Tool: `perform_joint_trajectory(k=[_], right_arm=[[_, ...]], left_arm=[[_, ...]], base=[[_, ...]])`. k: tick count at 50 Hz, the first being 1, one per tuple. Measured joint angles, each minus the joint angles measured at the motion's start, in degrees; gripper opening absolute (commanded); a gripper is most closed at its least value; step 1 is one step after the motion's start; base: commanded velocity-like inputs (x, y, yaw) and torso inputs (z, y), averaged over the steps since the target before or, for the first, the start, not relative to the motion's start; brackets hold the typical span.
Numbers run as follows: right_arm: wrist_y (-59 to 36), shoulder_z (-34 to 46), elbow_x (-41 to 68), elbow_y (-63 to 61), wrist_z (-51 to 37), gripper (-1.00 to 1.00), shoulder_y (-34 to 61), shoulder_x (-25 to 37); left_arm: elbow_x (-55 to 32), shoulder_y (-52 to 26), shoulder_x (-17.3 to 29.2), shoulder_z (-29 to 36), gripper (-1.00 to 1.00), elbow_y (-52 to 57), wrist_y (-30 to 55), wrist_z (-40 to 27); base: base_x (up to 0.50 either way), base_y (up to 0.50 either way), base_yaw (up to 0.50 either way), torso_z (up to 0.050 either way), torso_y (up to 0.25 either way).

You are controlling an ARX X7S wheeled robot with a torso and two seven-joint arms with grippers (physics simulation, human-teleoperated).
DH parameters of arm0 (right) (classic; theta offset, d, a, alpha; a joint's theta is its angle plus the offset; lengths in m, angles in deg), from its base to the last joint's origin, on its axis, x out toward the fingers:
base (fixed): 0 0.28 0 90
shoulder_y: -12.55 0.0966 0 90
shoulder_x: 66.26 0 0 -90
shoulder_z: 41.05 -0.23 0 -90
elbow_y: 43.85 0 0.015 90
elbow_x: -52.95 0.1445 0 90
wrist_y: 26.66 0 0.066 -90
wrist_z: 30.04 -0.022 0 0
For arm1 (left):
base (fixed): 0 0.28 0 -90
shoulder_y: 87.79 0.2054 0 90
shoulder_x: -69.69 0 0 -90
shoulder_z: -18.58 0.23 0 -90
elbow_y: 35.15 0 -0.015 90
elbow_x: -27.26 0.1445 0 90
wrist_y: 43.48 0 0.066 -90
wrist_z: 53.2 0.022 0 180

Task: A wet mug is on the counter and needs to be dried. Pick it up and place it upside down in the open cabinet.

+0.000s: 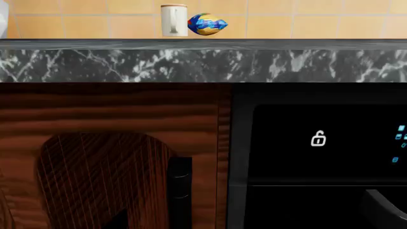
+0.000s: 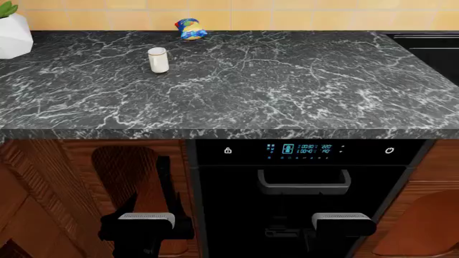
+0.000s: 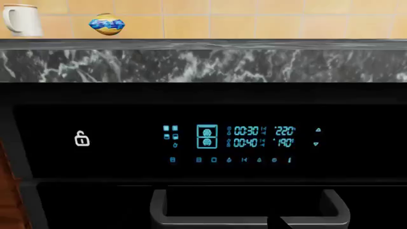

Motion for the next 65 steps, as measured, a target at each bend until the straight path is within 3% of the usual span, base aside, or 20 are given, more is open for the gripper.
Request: perform_joint_trajectory(k=[36,65], right_arm=[[-2.5,3.5,2.0,-1.8,-7.2,1.0,-0.7,3.3],[-3.8,6.6,3.3,-2.4,-9.7,1.0,-0.9,5.4]], left_arm=[[-7.2,0.6,4.0,4.3,1.0,3.5,3.2,-2.0],[-12.0,0.8,5.6,5.6,1.0,4.1,5.2,-3.9]], base=[[0.0,0.0,0.0,0.05,0.024],[0.0,0.48,0.0,0.0,0.0]])
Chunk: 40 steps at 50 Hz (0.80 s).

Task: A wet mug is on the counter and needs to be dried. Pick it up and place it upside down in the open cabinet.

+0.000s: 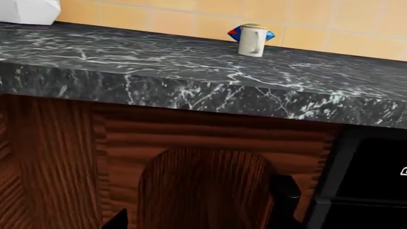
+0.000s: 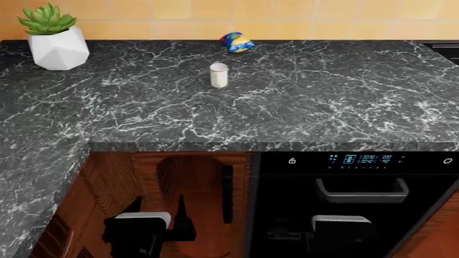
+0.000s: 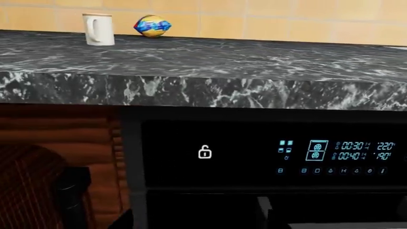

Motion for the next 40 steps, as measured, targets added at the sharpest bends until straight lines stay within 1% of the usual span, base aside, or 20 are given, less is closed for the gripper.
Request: perform_joint_trajectory(k=[6,12,14,16,19,21,23,26,30,32,35,37,40], right_arm=[[0.0,0.4,0.5,-0.3,-0.4,1.0,-0.3,0.4],[0.6,0.6,0.9,-0.7,-0.9,1.0,-0.3,0.6],[0.3,0.7,0.3,-2.9,-1.2,1.0,0.0,1.1],[-2.4,0.7,-0.3,-7.4,-1.1,1.0,1.3,2.1],[-11.0,0.1,0.2,-15.9,0.5,1.0,7.8,3.9],[-19.2,-0.3,1.3,-19.6,2.2,1.0,15.0,5.0],[-26.5,-0.5,2.2,-20.6,4.0,1.0,23.2,6.1],[-34.1,-0.4,3.0,-18.2,6.5,1.0,34.3,7.6],[-39.0,-0.1,3.4,-10.0,9.0,1.0,46.0,8.9],[-39.9,-0.1,3.4,-4.9,9.9,1.0,50.3,9.3],[-40.2,-0.2,3.4,3.2,10.7,1.0,55.3,9.6],[-40.3,-0.2,3.2,8.6,11.1,1.0,57.8,9.7],[-40.4,0.1,3.0,15.7,11.5,1.0,60.6,9.7]], left_arm=[[-0.4,0.1,0.4,0.4,1.0,0.1,0.0,-0.4],[-0.4,-0.2,1.0,1.0,1.0,0.1,0.5,-0.7],[-0.7,-0.9,1.5,1.3,1.0,1.3,2.1,-0.8],[-1.5,-2.7,2.3,1.2,1.0,4.1,5.3,-1.1],[-4.6,-9.2,3.3,0.1,1.0,9.0,13.8,-2.3],[-6.9,-16.2,3.8,-0.9,1.0,10.5,20.5,-3.2],[-8.7,-24.4,4.0,-1.6,1.0,9.5,26.5,-3.9],[-9.8,-36.7,4.1,-1.5,1.0,3.7,32.3,-4.1],[-9.1,-51.5,3.5,-0.5,1.0,-10.5,33.9,-3.4],[-8.3,-58.1,3.1,0.0,1.0,-19.6,32.3,-2.7],[-6.9,-66.4,2.2,0.7,1.0,-34.4,27.7,-1.7],[-5.9,-70.3,1.7,1.0,1.0,-42.5,25.0,-1.2],[-4.3,-74.1,1.2,1.2,1.0,-51.9,21.9,-0.6]], base=[[0.0,0.5,0.0,0.0,0.0],[0.0,0.0,0.0,0.0,0.0],[0.0,0.0,0.0,0.0,0.0],[0.0,0.0,0.0,0.0,0.0],[0.0,0.0,0.0,0.0,0.0],[0.0,0.0,0.0,0.0,0.0],[0.0,0.0,0.0,0.0,0.0],[0.0,0.0,0.0,0.0,0.0],[0.0,0.0,0.0,0.0,0.0],[0.0,0.0,0.0,0.0,0.0],[0.0,0.0,0.0,0.0,0.0],[0.0,0.0,0.0,0.0,0.0],[0.0,0.0,0.0,0.0,0.0]])
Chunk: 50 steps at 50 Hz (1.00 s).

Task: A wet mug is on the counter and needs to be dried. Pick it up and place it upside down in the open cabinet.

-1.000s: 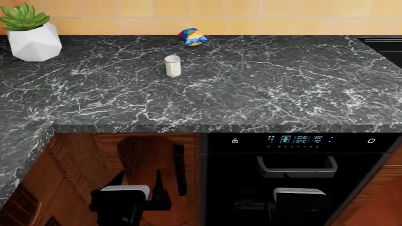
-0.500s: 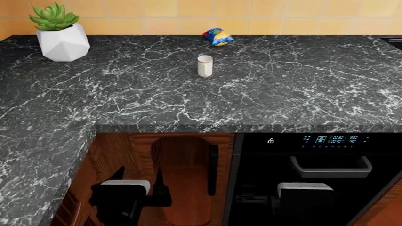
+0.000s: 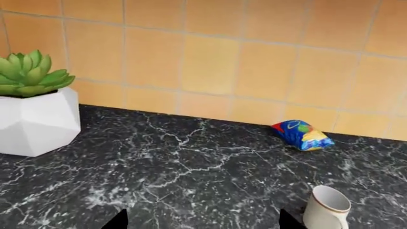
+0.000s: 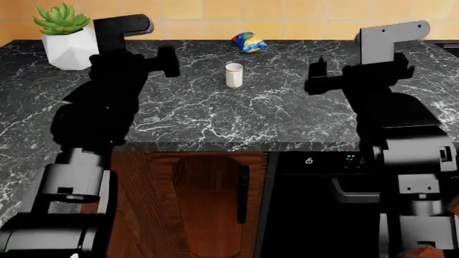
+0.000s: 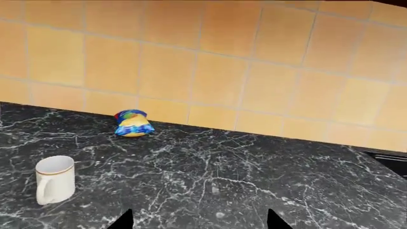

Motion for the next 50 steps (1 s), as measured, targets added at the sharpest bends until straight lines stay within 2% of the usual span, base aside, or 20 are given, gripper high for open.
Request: perform_joint_trajectory(k=[7,16,31,50], right_arm=[[-0.7,0.4,-0.2,10.0,0.8,1.0,3.6,-0.1],[-1.6,1.1,0.0,14.2,1.6,1.0,5.1,-0.2],[-2.4,1.1,0.6,16.3,2.0,1.0,6.0,-0.3],[-2.9,0.9,1.2,17.4,2.0,1.0,6.4,-0.3]], left_arm=[[4.0,-4.4,-0.8,-1.7,1.0,-13.7,-3.7,1.1],[8.3,-6.8,-1.3,-5.4,1.0,-21.7,-5.0,2.5],[13.2,-7.9,-1.8,-9.2,1.0,-26.0,-5.8,3.5],[15.3,-8.5,-1.8,-11.3,1.0,-27.0,-5.7,3.8]], base=[[0.12,0.0,0.0,0.0,0.0],[0.5,0.0,0.0,0.0,0.0],[0.5,0.0,0.0,0.0,0.0],[0.49,0.0,0.0,0.0,0.001]])
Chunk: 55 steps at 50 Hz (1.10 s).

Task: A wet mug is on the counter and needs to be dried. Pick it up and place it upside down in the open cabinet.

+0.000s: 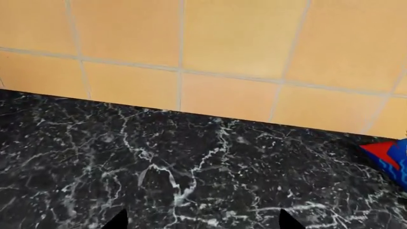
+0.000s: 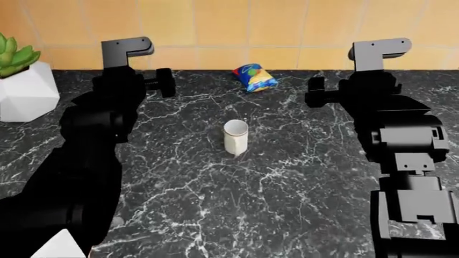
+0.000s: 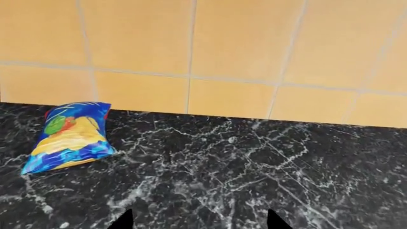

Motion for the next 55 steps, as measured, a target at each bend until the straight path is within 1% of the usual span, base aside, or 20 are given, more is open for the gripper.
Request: perform_joint_trajectory(k=[9,13,16,25,29,35,44,55], right_arm=[[0.4,0.0,0.0,0.8,-0.4,1.0,0.1,-0.1],[-1.0,0.1,0.5,-1.5,0.0,1.0,-0.8,-0.1],[-4.8,0.3,2.2,-6.1,1.4,1.0,-2.4,-0.1],[-21.2,1.1,11.8,-24.7,8.1,1.0,-8.3,-0.1],[-25.4,1.3,15.1,-29.7,10.9,1.0,-9.9,0.2],[-29.3,1.7,18.6,-34.4,13.7,1.0,-11.6,0.4],[-32.0,2.3,22.1,-39.0,16.5,1.0,-13.5,0.8],[-29.1,6.0,21.1,-38.0,16.8,1.0,-14.7,0.3]], left_arm=[[0.3,-0.3,0.1,-0.6,1.0,-0.1,0.1,0.1],[0.5,-0.3,0.1,-0.8,1.0,-0.1,0.1,0.1],[0.5,-0.3,0.1,-0.9,1.0,-0.1,0.1,0.1],[0.7,-0.2,0.1,-1.1,1.0,-0.2,0.1,0.0],[0.8,-0.3,0.1,-1.1,1.0,-0.2,0.0,0.0],[0.8,-0.2,0.2,-1.2,1.0,-0.2,0.0,-0.1],[0.9,-0.1,0.1,-1.2,1.0,-0.2,-0.1,-0.2],[0.9,-0.2,0.1,-1.2,1.0,-0.2,-0.1,-0.1]], base=[[0.0,0.0,0.0,0.0,0.0],[0.0,0.0,0.0,0.0,0.0],[0.0,0.0,0.0,0.0,0.0],[0.0,0.0,0.0,0.0,0.0],[0.0,0.0,0.0,0.0,0.0],[0.0,0.0,0.0,0.0,0.0],[0.0,0.0,0.0,0.0,0.0],[0.0,0.0,0.0,0.0,0.0]])
